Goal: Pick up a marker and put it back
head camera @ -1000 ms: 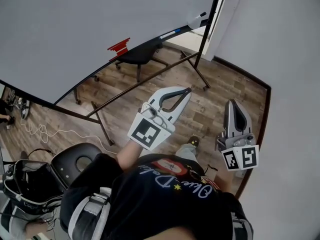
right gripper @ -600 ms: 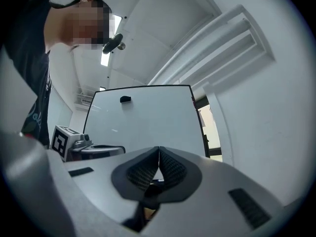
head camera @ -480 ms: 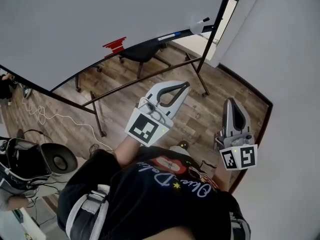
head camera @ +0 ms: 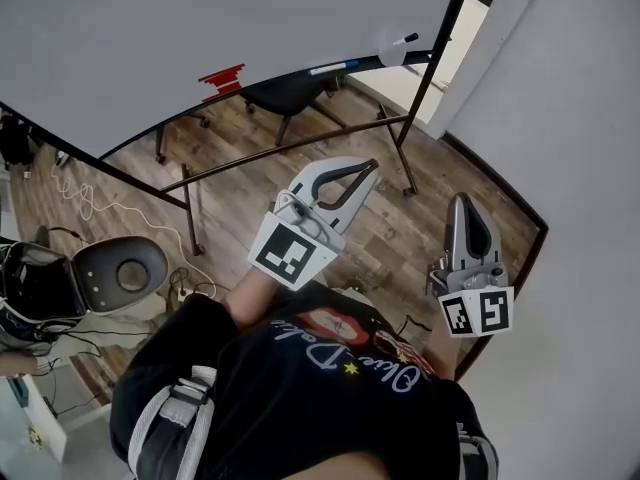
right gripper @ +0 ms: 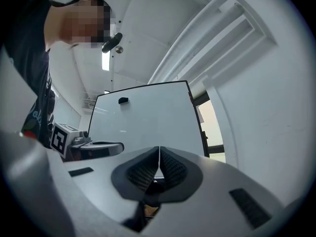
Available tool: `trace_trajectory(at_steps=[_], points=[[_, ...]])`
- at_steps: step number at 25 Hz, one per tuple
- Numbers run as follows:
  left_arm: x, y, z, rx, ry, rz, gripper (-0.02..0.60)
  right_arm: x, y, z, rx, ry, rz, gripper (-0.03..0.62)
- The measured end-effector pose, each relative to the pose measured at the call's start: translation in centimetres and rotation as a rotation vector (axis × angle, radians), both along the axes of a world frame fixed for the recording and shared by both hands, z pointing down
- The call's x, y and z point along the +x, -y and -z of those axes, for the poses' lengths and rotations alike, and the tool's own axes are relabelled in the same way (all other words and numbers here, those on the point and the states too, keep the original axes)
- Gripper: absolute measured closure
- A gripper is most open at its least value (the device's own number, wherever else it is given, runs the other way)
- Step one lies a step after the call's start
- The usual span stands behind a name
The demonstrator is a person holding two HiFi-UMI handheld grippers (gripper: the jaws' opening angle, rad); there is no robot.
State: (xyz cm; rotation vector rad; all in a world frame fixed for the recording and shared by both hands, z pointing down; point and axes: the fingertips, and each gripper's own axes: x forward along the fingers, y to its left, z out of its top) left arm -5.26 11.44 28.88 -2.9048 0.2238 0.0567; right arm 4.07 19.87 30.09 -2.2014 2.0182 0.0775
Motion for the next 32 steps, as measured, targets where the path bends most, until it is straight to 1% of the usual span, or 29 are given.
trace_trajectory(at_steps=[7, 11, 15, 18, 26, 32], points=[[1.1, 0.1, -0.4, 0.001, 0.012, 0.027, 0.578, 1.0, 0.0, -0.8, -0.004, 0.012, 0.026, 0.592], [2.2, 0.0, -0.8, -0.003, 0.011, 0.007, 0.578, 1.4, -0.1, -1.3, -0.01, 0.008, 0.024, 0.592], [3.6, 0.2, -0.9, -0.004, -0.015, -0.008, 0.578, 2.4, 0.2, -1.4, -0.016, -0.004, 0.014, 0.592], [4.6, 0.9, -1.0, -0.003, -0.028, -0.01, 0.578, 3.3, 1.1, -1.4, -0.023, -0.022, 0.018, 0.592], [7.0, 3.7, -1.4, -0.006, -0.028, 0.015, 0.578, 5.7, 4.5, -1.1, -0.031, -0.039, 0.058, 0.591], [10.0, 6.5, -1.3, 0.028, -0.025, 0.017, 0.578, 8.4, 7.8, -1.2, -0.038, -0.044, 0.083, 0.592]])
